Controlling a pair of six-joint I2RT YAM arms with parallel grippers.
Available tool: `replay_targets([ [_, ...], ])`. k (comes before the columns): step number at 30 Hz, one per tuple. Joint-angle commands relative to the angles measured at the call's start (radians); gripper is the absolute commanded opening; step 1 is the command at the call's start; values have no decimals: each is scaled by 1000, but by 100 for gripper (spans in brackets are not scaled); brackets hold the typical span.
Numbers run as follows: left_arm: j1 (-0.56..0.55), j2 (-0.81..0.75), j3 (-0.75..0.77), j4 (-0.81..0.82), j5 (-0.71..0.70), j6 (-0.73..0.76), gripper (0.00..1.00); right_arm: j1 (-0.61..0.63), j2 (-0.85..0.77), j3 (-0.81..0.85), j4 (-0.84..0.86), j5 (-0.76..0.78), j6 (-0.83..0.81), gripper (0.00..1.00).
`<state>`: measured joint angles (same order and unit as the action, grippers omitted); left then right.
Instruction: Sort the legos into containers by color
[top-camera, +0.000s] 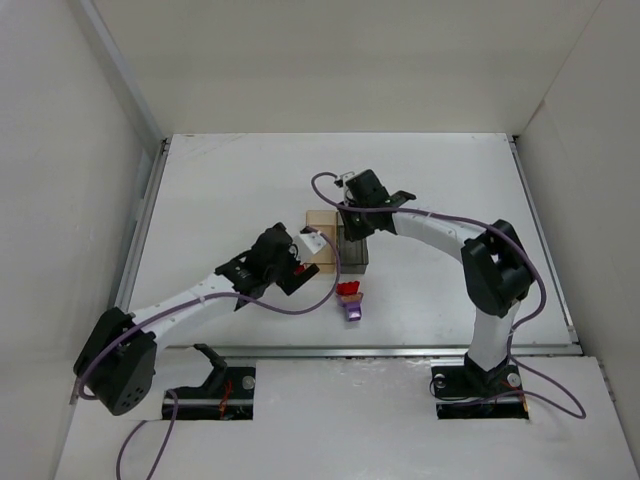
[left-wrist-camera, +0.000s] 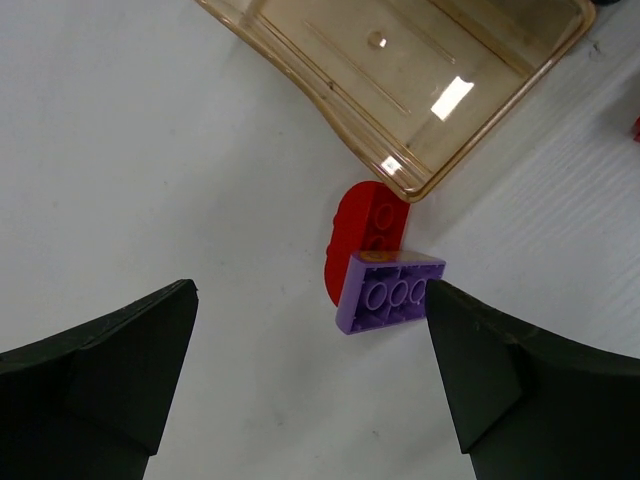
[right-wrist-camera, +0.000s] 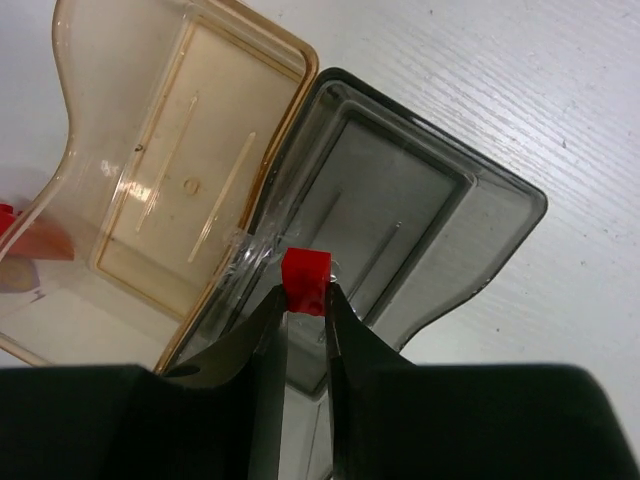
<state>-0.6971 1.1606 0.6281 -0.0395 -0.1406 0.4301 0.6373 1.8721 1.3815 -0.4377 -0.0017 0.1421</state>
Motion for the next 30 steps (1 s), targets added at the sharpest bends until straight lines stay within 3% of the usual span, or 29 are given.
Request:
replay_targets([
  [1, 33, 40, 5, 30, 80, 56, 94, -34, -11, 59, 33, -47, -21, 1],
  [4, 42, 62, 15, 21, 121, 65, 93, -45, 10, 59, 33, -75, -21, 27],
  [5, 42, 62, 15, 21, 121, 78, 93, -45, 10, 59, 24, -75, -21, 41],
  [9, 42, 71, -24, 58, 107, 90, 93, -45, 21, 59, 24, -86, -30, 60],
  [15, 42, 126, -33, 69, 105, 99, 93, -45, -7, 50, 34, -121, -52, 65],
  [21, 51, 168, -31, 44, 148, 133, 84, -45, -34, 59, 34, -130, -61, 65],
  [27, 83, 177, -31, 44, 191, 157, 56, -45, -68, 50, 25, -139, -72, 65],
  [30, 84, 186, -31, 44, 222, 167, 49, -45, -77, 39, 25, -139, -72, 65],
])
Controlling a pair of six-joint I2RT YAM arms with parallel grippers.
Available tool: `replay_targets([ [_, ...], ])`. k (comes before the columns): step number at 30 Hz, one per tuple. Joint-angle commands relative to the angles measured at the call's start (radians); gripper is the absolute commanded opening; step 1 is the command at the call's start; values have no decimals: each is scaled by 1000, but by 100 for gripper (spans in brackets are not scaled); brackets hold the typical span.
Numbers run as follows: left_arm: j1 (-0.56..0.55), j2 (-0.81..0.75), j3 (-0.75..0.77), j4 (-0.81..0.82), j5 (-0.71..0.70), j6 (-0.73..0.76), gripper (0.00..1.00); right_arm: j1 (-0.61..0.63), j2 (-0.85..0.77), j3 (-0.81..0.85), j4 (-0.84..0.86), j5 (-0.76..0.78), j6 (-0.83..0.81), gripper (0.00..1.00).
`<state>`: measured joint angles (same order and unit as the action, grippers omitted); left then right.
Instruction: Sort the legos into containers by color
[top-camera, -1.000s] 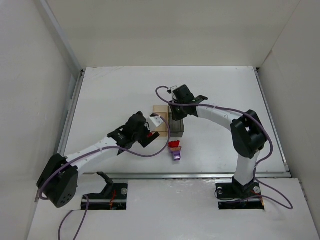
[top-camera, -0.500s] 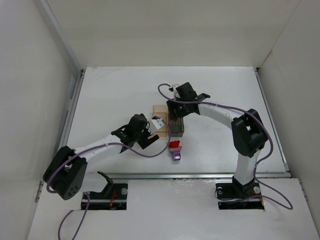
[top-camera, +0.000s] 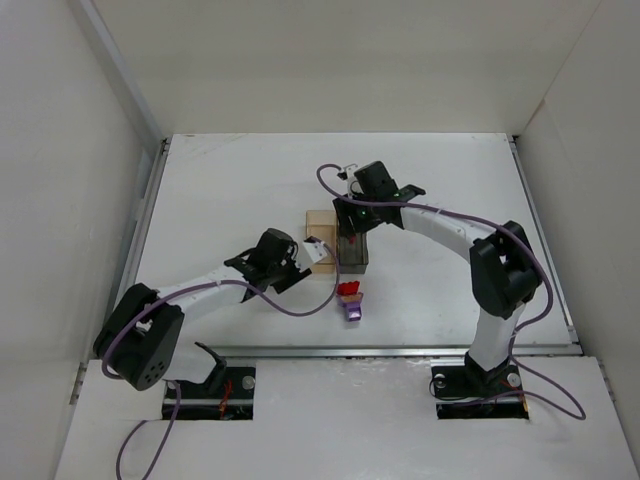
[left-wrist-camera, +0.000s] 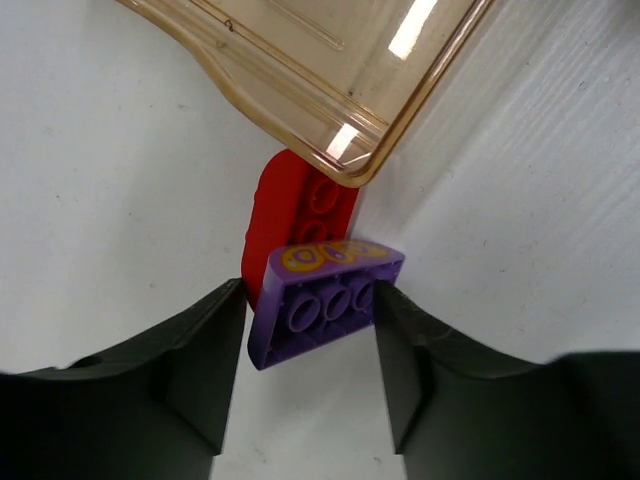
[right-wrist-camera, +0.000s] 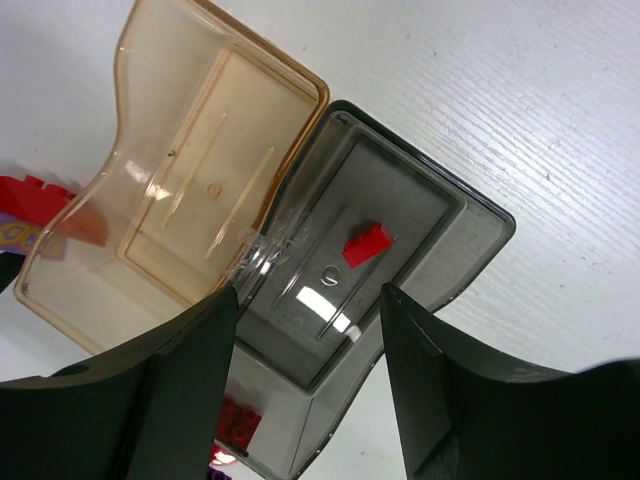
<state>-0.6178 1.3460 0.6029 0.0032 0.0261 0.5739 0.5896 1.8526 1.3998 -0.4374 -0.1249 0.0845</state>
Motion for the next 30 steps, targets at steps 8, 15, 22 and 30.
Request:
replay_targets([
  [8, 4, -34, -18, -20, 92, 4, 0, 3, -67, 11, 25, -16, -5, 65],
  [15, 4, -111, -37, -57, 23, -37, 0, 3, -76, 33, 14, -36, -5, 65],
  [22, 4, -421, -28, -28, -38, 13, 0, 3, -142, 93, 5, -164, -18, 66],
  [30, -25, -596, -49, 164, 6, 168, 0, 3, -182, 223, -38, -557, -87, 99],
])
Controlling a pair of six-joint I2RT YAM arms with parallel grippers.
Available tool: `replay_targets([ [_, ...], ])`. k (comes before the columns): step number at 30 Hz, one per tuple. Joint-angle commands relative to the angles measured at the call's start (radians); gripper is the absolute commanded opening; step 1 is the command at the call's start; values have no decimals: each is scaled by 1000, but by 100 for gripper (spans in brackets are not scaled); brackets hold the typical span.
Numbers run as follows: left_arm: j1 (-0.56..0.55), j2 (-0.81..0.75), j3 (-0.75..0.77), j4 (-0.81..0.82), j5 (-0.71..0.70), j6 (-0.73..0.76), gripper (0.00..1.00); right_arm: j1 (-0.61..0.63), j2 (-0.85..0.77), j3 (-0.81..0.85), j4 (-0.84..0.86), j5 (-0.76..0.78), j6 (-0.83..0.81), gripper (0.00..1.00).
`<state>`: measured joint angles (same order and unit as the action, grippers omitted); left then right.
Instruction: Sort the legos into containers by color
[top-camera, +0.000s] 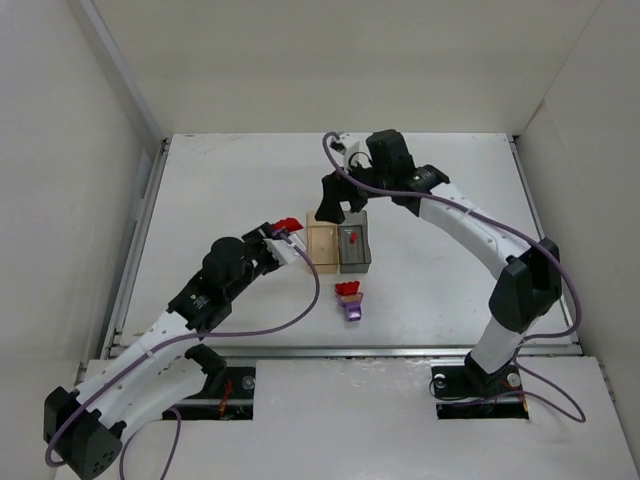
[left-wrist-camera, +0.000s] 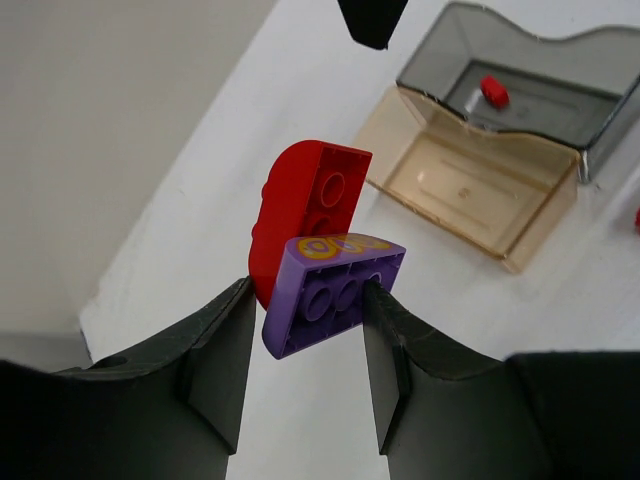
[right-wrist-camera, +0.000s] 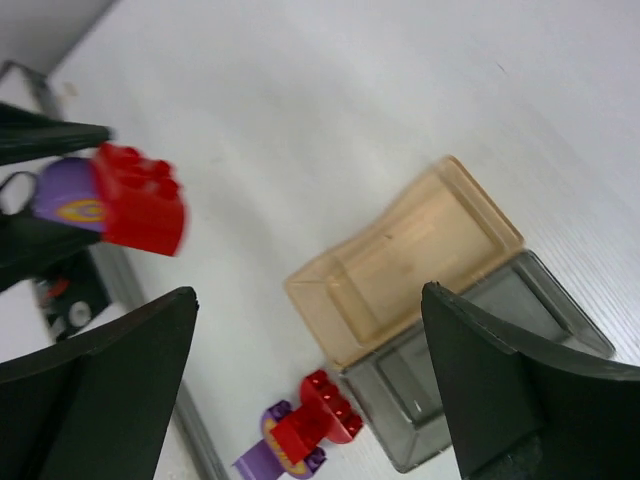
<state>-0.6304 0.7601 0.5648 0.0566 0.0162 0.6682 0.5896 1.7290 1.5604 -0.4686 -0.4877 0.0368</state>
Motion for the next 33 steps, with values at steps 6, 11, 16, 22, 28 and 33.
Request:
replay_targets([
  [6, -23, 1, 26, 141, 25, 155, 0, 3, -150, 24, 82, -271, -8, 94],
  [11, -23, -22, 26, 154, 71, 224, 0, 3, -106, -8, 143, -362, 94, 91],
  [16, -32, -56, 15, 163, 80, 281, 0, 36, -36, 52, 143, -393, 104, 88],
  [22, -41, -85, -5, 154, 105, 314, 0, 45, 38, 118, 148, -402, 144, 84],
  [28, -41, -85, 4, 134, 114, 314, 0, 64, 57, 118, 235, -437, 219, 81],
  [33, -51, -94, -5, 134, 114, 314, 0, 73, 79, 128, 269, -482, 219, 66],
])
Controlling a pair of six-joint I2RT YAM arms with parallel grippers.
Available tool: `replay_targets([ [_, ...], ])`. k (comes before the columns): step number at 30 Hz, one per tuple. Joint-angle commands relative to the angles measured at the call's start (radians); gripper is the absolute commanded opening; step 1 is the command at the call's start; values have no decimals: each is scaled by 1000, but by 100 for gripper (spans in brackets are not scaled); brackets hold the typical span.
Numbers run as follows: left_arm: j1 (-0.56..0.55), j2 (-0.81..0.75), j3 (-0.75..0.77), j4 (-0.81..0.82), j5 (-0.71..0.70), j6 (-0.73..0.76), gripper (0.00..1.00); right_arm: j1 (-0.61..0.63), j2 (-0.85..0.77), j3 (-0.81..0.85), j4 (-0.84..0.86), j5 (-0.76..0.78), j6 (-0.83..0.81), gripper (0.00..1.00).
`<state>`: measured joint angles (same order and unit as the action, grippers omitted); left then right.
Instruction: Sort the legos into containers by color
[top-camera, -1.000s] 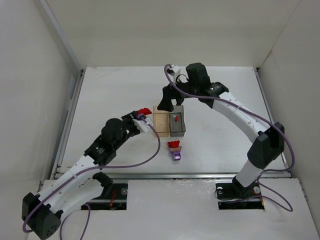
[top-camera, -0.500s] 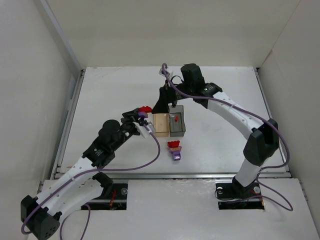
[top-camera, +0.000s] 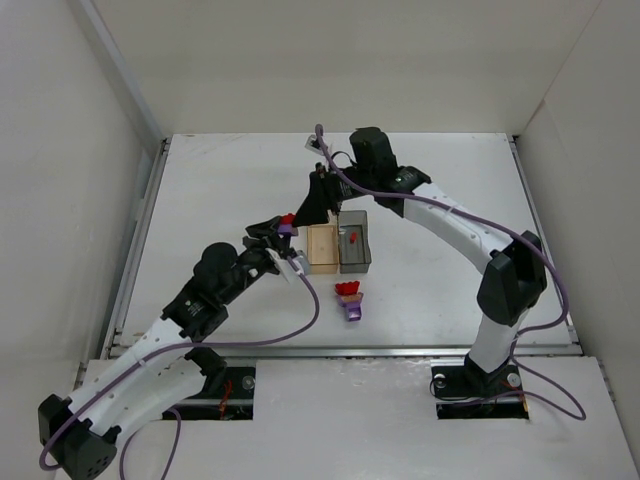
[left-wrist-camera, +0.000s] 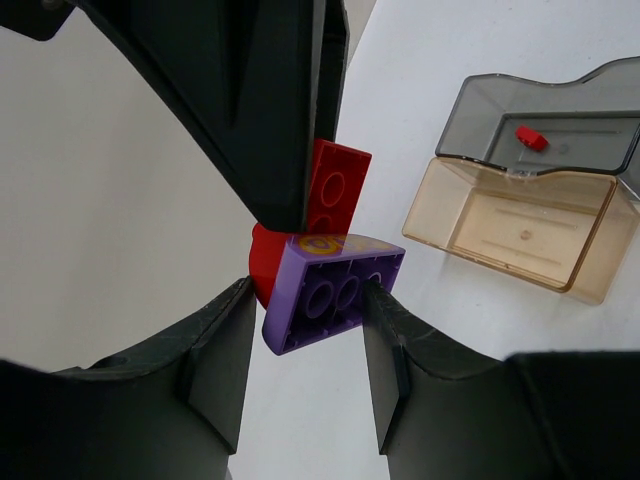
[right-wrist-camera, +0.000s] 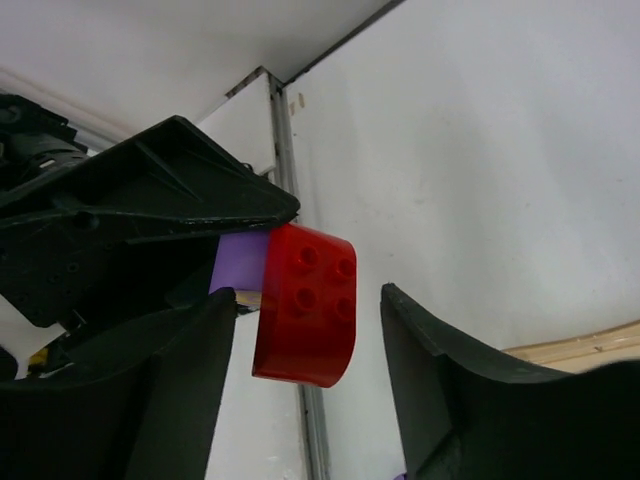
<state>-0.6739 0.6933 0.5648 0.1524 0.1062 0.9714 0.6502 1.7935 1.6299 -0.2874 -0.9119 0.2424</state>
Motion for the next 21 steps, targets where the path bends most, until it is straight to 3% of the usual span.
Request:
replay_targets([
  [1, -7, -28, -5, 38, 24, 10, 0, 12, 24, 59, 88, -70, 14, 62],
  [7, -7, -37, -14, 38, 3, 10, 0, 12, 44, 59, 88, -114, 23, 35],
  [9, -7, -37, -14, 56, -9, -3, 0, 12, 44, 59, 88, -134, 23, 30],
  [13, -7, -37, -34, 67, -43, -16, 0, 12, 44, 50, 88, -154, 23, 11],
  [14, -7, -37, -34, 67, -52, -16, 0, 12, 44, 50, 88, -154, 23, 2],
  [20, -16, -37, -52, 87, -63, -7, 0, 12, 44, 50, 88, -154, 41, 0],
  [21, -16, -37, -52, 87, -63, -7, 4, 12, 44, 50, 88, -141, 41, 0],
])
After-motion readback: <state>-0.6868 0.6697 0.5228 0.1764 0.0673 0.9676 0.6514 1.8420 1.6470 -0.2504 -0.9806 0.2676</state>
